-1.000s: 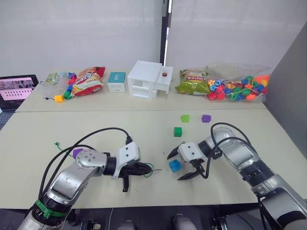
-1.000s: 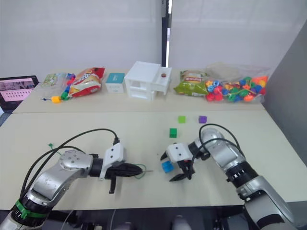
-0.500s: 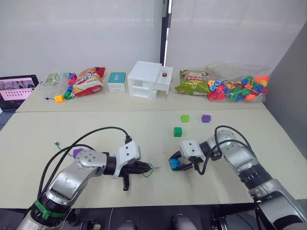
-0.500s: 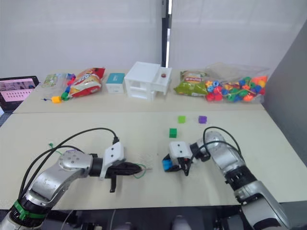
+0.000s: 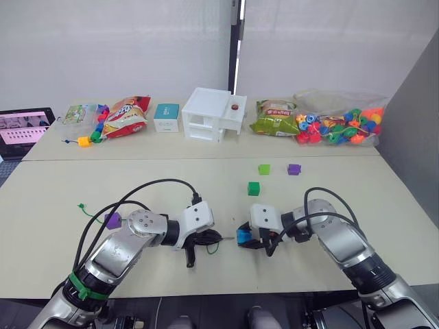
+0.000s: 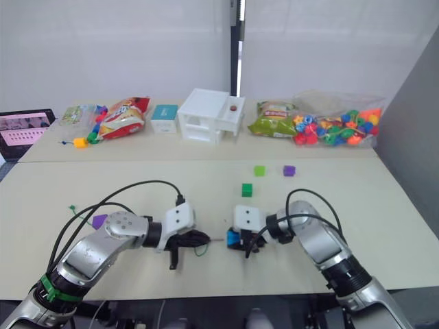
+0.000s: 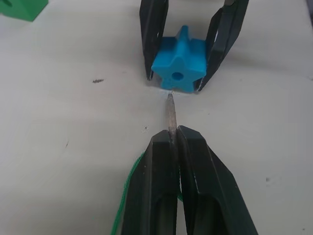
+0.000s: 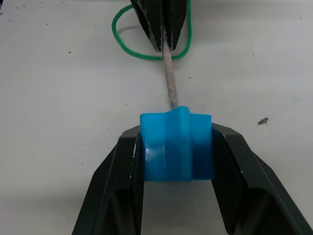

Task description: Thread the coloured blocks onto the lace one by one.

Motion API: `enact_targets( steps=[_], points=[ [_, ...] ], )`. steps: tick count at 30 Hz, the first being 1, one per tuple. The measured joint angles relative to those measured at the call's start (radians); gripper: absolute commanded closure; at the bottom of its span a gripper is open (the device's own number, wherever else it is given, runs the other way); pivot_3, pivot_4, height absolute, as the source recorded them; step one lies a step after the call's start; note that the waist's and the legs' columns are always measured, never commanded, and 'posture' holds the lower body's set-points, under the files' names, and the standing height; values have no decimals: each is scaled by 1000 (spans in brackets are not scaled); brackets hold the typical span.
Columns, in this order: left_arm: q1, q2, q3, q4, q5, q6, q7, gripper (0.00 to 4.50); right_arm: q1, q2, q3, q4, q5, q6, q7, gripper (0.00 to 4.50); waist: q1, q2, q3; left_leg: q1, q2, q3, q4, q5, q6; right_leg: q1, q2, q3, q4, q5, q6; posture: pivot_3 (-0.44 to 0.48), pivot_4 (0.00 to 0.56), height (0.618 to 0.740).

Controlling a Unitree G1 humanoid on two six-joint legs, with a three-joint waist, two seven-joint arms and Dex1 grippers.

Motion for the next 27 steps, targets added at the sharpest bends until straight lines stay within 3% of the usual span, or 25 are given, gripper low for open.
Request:
enact_targets(
  steps=[27],
  points=[
    [-46,-53,-24,57,31,-17,-29,4500,-6,-8,10,-33,-4,66,-13,3142,2,0,0,0,0,0,0,0,0,1,0,0,0,0,0,0,150,740]
  ],
)
